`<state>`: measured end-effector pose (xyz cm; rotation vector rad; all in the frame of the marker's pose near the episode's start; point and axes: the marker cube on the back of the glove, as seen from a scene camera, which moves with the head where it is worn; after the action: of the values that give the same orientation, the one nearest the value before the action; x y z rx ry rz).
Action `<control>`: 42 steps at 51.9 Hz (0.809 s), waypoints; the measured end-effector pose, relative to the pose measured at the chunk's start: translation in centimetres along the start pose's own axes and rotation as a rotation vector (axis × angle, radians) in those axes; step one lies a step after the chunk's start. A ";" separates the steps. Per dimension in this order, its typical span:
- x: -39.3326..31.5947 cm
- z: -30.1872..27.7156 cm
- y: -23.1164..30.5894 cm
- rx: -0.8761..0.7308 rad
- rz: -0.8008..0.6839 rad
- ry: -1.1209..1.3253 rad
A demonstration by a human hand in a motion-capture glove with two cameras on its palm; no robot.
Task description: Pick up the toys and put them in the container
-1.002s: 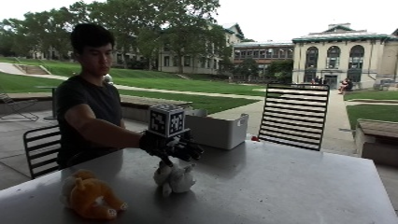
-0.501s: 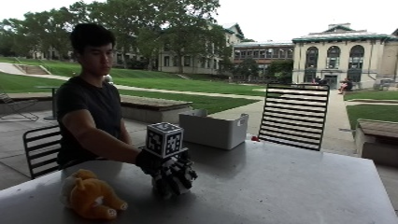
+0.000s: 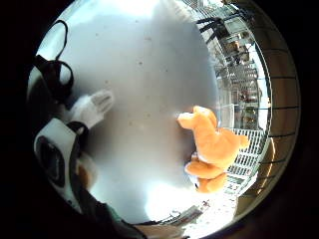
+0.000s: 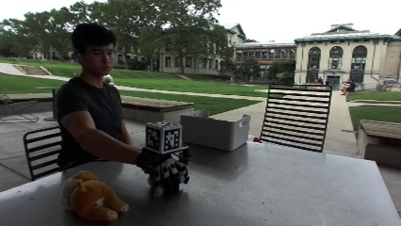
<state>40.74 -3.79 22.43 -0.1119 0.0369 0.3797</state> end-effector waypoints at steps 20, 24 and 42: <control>-0.9 -3.0 0.7 -0.068 0.054 -0.018; -2.3 -5.5 1.1 -0.038 0.063 -0.061; -9.0 -20.2 2.2 0.134 -0.031 -0.045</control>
<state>31.26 -7.41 2.62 0.0285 0.0159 0.3473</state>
